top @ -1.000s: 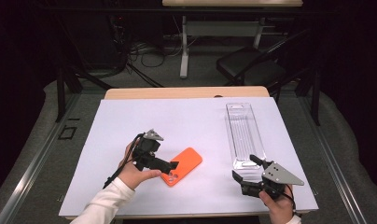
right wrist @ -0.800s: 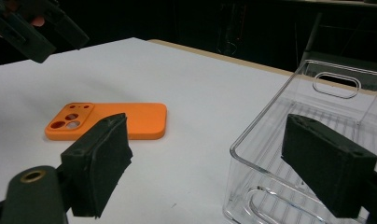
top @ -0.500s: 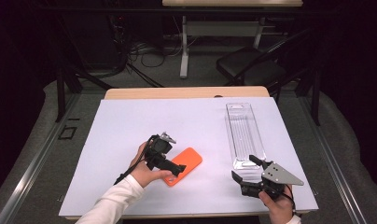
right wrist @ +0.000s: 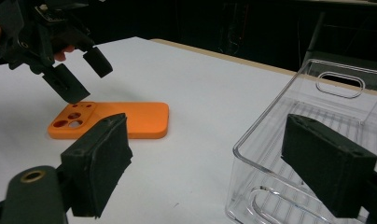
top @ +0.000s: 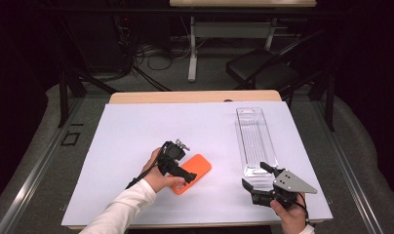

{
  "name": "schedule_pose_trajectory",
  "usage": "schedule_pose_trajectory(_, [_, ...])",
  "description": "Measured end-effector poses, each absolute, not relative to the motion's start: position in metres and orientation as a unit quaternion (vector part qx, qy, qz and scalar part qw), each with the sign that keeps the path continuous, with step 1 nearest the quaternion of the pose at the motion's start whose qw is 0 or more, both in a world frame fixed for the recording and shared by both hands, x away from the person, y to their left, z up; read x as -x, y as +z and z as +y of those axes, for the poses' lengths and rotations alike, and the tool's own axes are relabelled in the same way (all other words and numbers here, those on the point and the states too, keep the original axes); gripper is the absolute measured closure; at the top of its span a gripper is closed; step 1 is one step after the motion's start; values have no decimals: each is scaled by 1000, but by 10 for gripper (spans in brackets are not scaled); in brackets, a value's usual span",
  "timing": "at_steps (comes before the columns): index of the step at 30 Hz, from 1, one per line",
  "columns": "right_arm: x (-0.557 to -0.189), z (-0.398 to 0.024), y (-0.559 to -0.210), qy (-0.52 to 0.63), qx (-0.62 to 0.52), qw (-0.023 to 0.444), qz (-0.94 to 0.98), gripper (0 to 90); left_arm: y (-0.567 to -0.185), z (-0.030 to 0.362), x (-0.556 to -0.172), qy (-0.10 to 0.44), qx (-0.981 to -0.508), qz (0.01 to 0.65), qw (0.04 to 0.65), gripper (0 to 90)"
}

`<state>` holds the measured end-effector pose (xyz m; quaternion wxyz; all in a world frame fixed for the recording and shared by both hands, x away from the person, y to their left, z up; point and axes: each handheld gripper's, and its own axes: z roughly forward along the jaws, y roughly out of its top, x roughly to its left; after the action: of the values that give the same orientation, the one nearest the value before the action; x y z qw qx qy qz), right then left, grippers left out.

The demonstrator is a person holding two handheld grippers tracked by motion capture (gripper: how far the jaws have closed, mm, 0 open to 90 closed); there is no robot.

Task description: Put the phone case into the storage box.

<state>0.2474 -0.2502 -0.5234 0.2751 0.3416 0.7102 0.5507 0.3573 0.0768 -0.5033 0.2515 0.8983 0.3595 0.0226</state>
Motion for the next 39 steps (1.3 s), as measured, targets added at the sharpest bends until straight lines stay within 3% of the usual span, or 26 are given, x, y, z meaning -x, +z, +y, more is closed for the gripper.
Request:
schedule_pose_trajectory(21, [-247, -250, -523, 551, -341, 275, 711, 145, -522, 68, -363, 18, -903, 364, 227, 3])
schedule_pose_trajectory(39, [-247, -250, -524, 551, -340, 275, 711, 145, -539, 64, -361, 48, -899, 362, 240, 4])
